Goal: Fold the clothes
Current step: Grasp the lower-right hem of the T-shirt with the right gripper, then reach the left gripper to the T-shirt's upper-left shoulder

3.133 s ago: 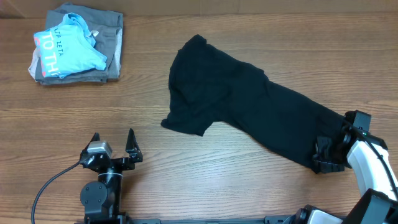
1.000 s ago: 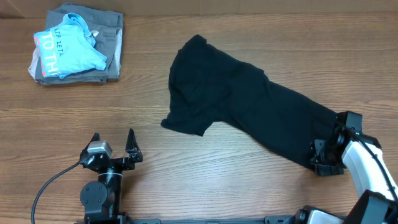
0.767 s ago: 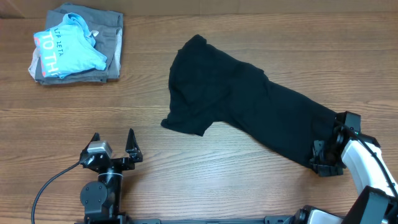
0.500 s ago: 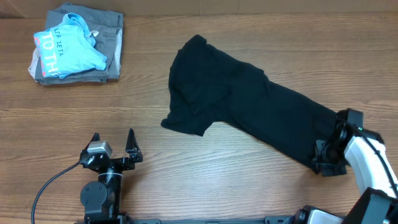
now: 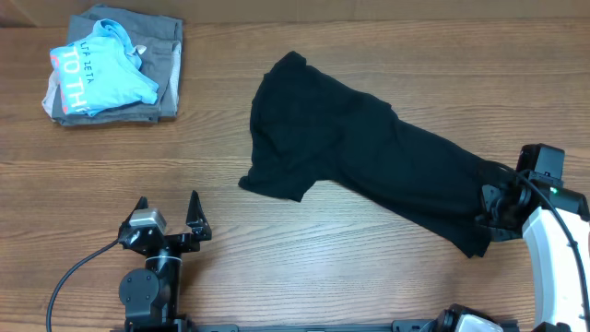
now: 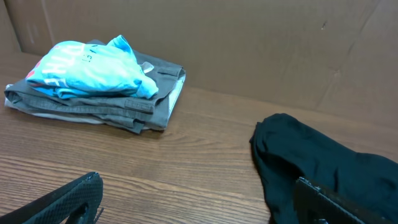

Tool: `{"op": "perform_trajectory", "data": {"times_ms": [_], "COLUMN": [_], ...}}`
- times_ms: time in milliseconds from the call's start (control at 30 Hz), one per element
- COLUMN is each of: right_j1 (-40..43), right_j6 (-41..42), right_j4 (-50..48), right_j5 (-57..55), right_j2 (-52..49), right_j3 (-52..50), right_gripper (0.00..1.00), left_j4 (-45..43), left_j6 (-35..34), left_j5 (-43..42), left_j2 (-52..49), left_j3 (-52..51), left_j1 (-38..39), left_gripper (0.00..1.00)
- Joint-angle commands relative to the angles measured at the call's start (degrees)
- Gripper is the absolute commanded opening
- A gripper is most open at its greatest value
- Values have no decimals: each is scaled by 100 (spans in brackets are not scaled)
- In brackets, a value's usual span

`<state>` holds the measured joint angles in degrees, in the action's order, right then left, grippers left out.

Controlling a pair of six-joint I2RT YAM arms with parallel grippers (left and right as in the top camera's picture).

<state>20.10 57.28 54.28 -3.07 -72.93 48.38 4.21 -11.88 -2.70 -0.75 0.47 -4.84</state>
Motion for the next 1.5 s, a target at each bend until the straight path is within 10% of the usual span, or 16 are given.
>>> {"op": "perform_trajectory", "data": {"times_ms": [0, 700, 967, 1200, 1467], "right_j1": [-33, -33, -33, -33, -55], "right_j6": [-166, -334, -334, -330, -330], "right_j4": [-87, -258, -273, -280, -282], "right_j5": [323, 533, 535, 592, 625], "right_j2": [114, 114, 114, 114, 114], "right_j3": [131, 129, 129, 129, 129], "right_gripper": [4, 4, 4, 4, 4], "left_j4": [4, -85, -1211, -457, 1565], "left_j6": [7, -107, -763, -393, 627], "left_j5": [35, -39, -2579, -2573, -3333], "left_j2": [44, 46, 44, -634, -3711], "left_j3": [-20, -20, 197, 1799, 4656], "left_j1": [31, 33, 37, 37, 90], "left_gripper": [100, 100, 100, 100, 100]}}
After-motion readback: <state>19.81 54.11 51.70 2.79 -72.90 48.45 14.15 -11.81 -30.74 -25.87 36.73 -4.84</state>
